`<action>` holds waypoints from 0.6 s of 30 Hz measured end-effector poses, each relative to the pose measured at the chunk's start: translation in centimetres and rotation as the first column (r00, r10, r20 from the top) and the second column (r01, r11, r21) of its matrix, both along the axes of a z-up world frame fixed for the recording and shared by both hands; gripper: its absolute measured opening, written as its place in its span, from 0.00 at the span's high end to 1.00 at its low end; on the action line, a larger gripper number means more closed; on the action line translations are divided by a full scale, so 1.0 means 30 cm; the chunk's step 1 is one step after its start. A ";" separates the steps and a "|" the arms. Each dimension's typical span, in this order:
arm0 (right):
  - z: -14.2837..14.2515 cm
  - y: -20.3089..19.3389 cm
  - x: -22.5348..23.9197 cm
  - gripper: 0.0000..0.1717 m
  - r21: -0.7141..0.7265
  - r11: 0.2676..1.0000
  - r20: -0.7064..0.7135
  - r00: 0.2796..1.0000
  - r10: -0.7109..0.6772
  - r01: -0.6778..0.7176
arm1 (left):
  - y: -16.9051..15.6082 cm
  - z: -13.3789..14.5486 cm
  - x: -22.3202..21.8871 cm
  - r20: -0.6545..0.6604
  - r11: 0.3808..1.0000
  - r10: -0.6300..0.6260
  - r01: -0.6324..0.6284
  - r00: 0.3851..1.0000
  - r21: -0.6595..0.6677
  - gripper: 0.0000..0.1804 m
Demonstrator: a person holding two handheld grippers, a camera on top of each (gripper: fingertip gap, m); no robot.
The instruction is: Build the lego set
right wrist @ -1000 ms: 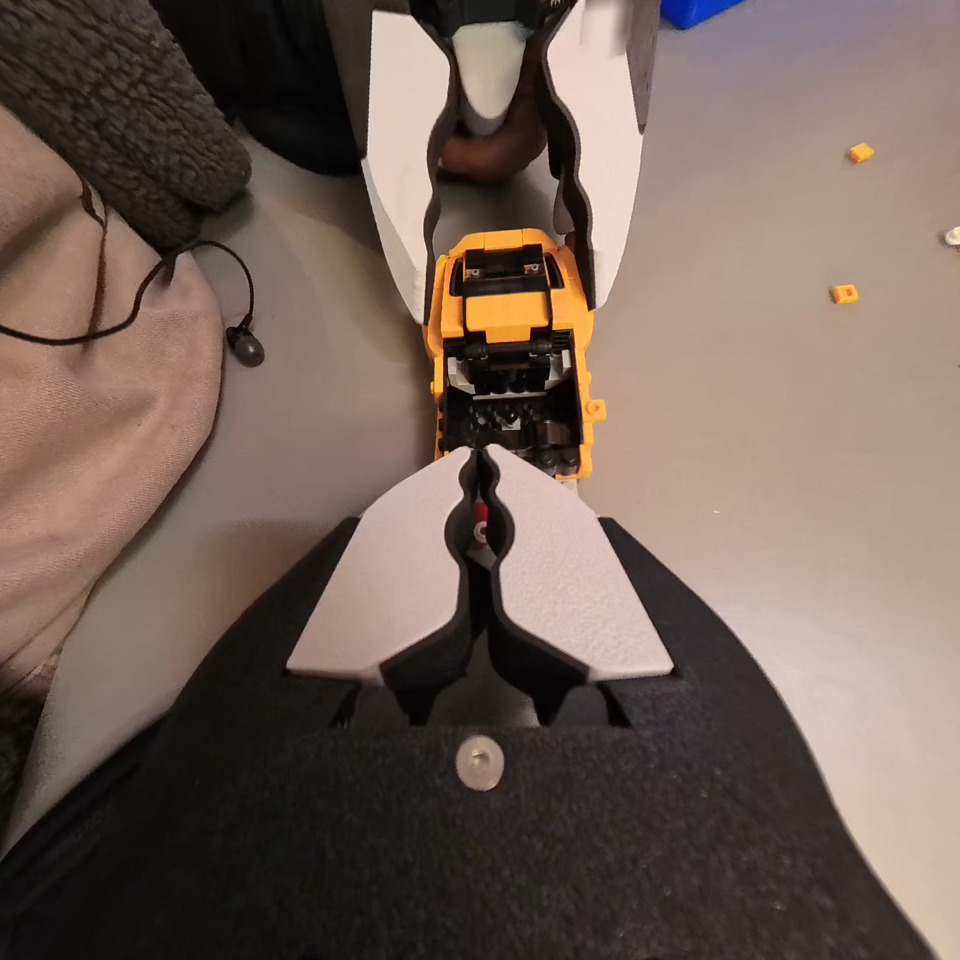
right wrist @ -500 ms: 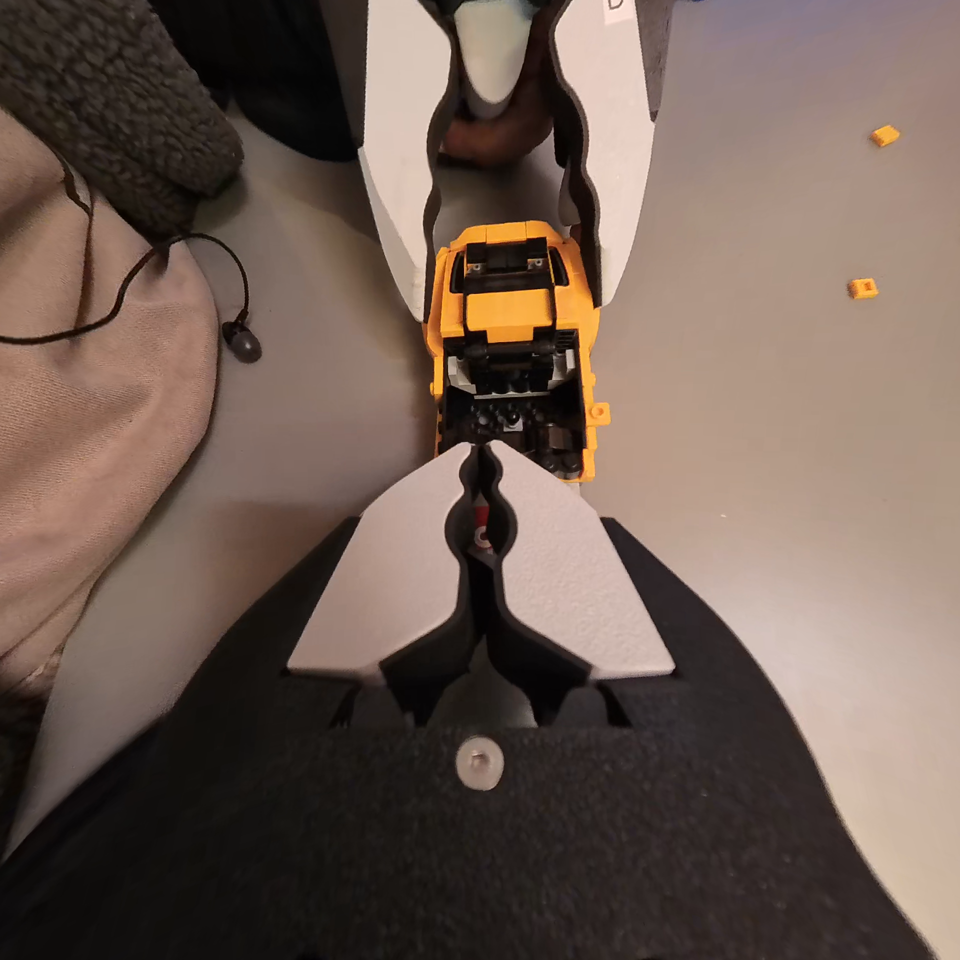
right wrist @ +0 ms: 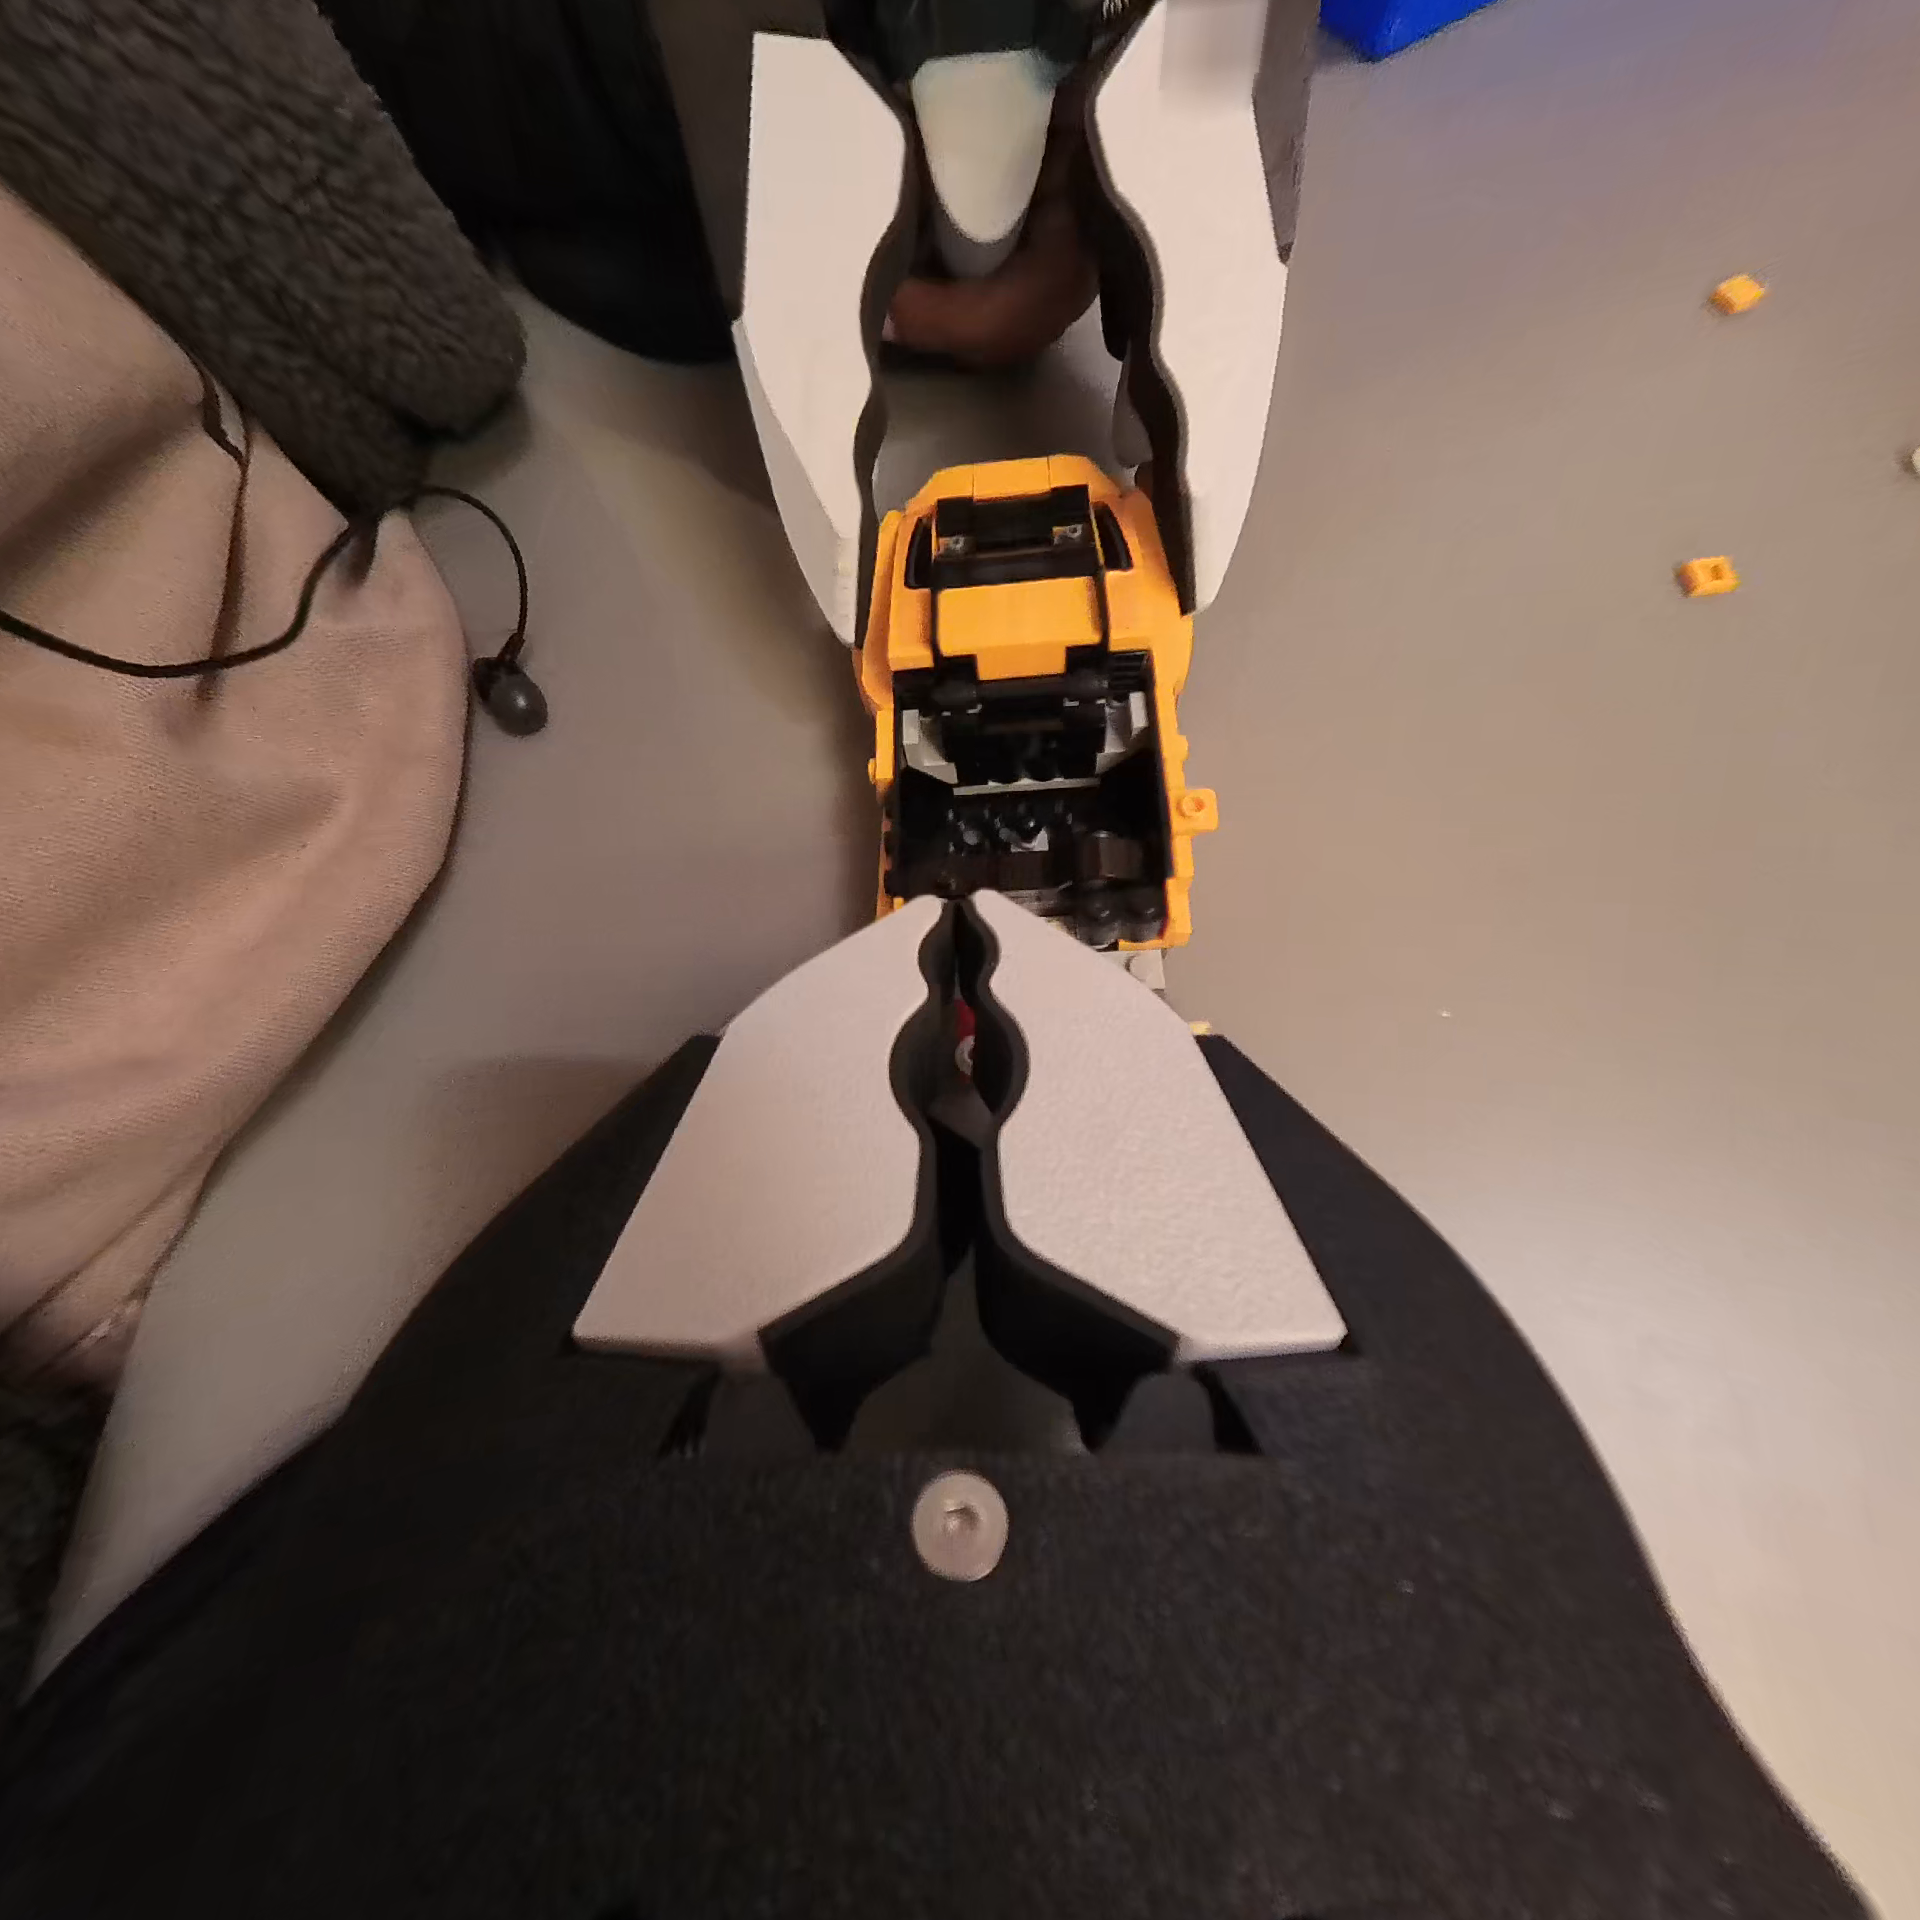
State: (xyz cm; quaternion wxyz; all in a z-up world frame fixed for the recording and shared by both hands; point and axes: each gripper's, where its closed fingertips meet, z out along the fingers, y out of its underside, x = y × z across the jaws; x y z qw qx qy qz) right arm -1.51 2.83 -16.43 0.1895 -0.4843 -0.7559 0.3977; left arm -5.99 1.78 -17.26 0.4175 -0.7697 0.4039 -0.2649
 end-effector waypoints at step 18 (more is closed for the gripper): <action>0.031 -0.041 0.017 1.00 0.154 0.939 0.103 0.950 0.295 -0.308 | -0.009 0.000 0.006 -0.006 0.997 -0.074 0.074 0.997 -0.005 0.64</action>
